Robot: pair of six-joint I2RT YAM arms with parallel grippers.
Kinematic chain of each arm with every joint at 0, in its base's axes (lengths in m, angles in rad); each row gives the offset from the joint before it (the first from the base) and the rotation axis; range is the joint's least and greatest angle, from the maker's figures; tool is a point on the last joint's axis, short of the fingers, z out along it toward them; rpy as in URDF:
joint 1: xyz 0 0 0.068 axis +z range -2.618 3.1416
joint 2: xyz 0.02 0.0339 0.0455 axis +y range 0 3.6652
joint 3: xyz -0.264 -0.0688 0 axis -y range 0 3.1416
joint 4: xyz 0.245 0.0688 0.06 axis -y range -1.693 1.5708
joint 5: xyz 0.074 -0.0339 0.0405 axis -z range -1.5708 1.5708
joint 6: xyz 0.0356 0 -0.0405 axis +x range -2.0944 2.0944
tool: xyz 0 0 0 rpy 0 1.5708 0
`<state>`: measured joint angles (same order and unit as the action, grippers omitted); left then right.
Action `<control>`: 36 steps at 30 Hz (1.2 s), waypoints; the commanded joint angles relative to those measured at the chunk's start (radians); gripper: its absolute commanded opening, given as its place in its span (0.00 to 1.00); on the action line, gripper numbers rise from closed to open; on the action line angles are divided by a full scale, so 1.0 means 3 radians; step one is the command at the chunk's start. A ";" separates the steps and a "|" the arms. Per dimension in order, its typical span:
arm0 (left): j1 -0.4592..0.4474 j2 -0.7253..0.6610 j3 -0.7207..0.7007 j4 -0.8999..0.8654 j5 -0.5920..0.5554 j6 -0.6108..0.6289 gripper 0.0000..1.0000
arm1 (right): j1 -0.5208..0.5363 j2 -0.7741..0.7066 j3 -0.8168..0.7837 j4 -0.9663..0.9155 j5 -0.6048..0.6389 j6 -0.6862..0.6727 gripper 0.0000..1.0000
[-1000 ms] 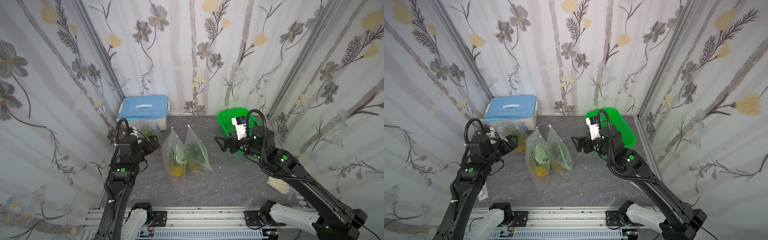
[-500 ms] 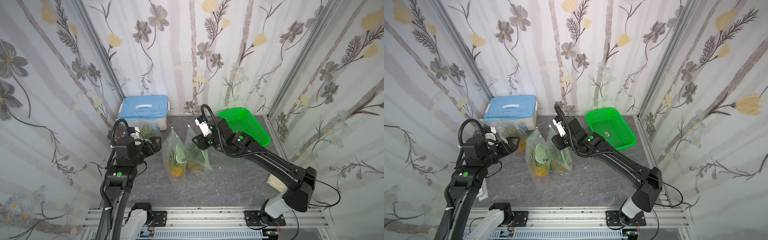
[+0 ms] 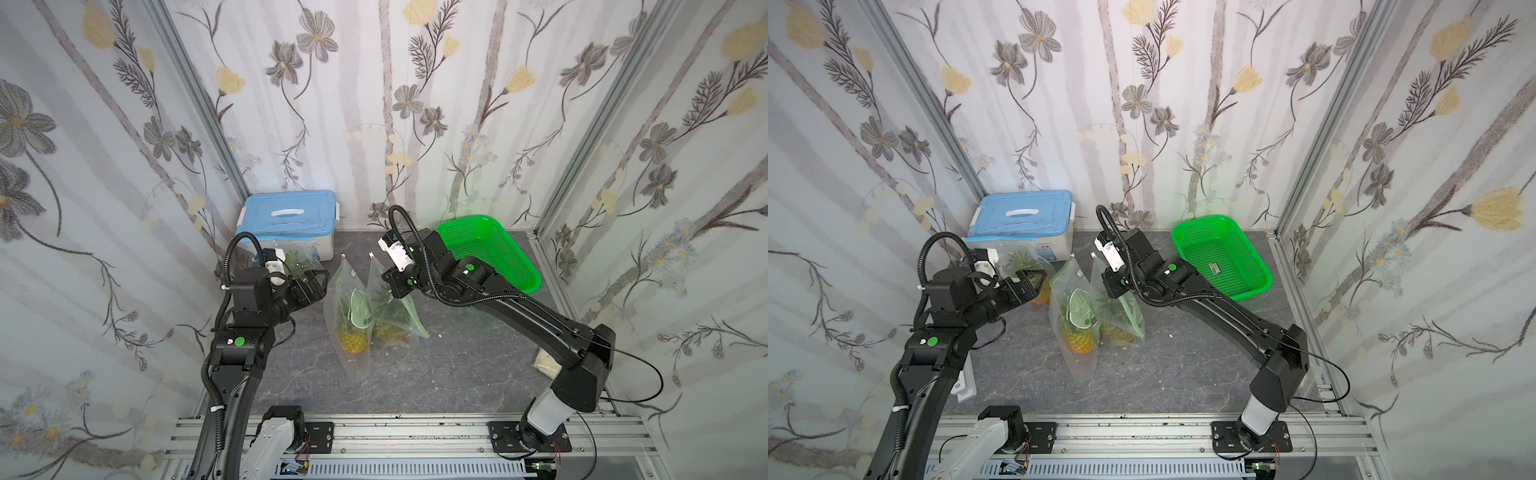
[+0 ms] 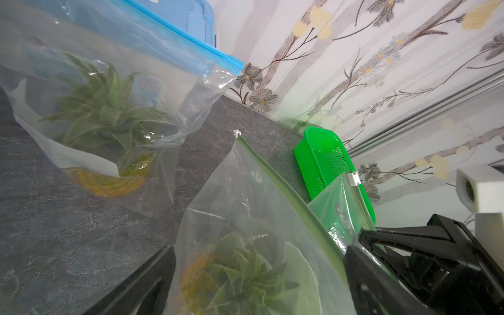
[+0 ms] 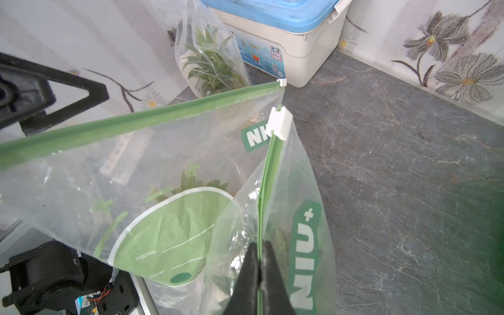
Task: Open the zip-top bag and take out the pineapple
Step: Adjust the zipper food storage bag at the center of the board.
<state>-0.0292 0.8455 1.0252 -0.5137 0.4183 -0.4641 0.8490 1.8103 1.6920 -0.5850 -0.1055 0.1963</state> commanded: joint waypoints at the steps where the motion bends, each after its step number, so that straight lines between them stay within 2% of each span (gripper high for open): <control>1: -0.0014 0.0051 0.0080 0.0215 0.0246 -0.0006 1.00 | 0.0003 -0.0128 0.0064 0.0037 -0.0074 -0.0407 0.00; 8: -0.0120 0.0179 0.0187 0.0407 0.0577 -0.0023 1.00 | -0.0073 -0.0338 0.0128 -0.0249 -0.0215 -0.0847 0.00; 20: -0.0376 0.0408 0.0287 0.0789 0.1250 -0.0017 1.00 | -0.0218 -0.0430 -0.0161 -0.0312 -0.0475 -0.1144 0.00; 29: -0.0535 0.0420 -0.0155 0.1395 0.1222 0.0150 0.99 | -0.0415 -0.0628 -0.0659 0.0002 -0.0647 -0.1164 0.00; 33: -0.0753 0.0573 -0.0217 0.1555 0.1041 0.0451 0.93 | -0.0490 -0.0696 -0.0792 0.0079 -0.0794 -0.1197 0.00; 36: -0.0882 0.0846 -0.0045 0.1516 0.0990 0.0688 0.86 | -0.0536 -0.0804 -0.0808 0.0079 -0.0916 -0.1221 0.00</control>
<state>-0.2741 1.0588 0.9794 -0.1184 0.7437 -0.3576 0.6937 1.5932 1.4525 -0.6174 -0.3161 -0.1371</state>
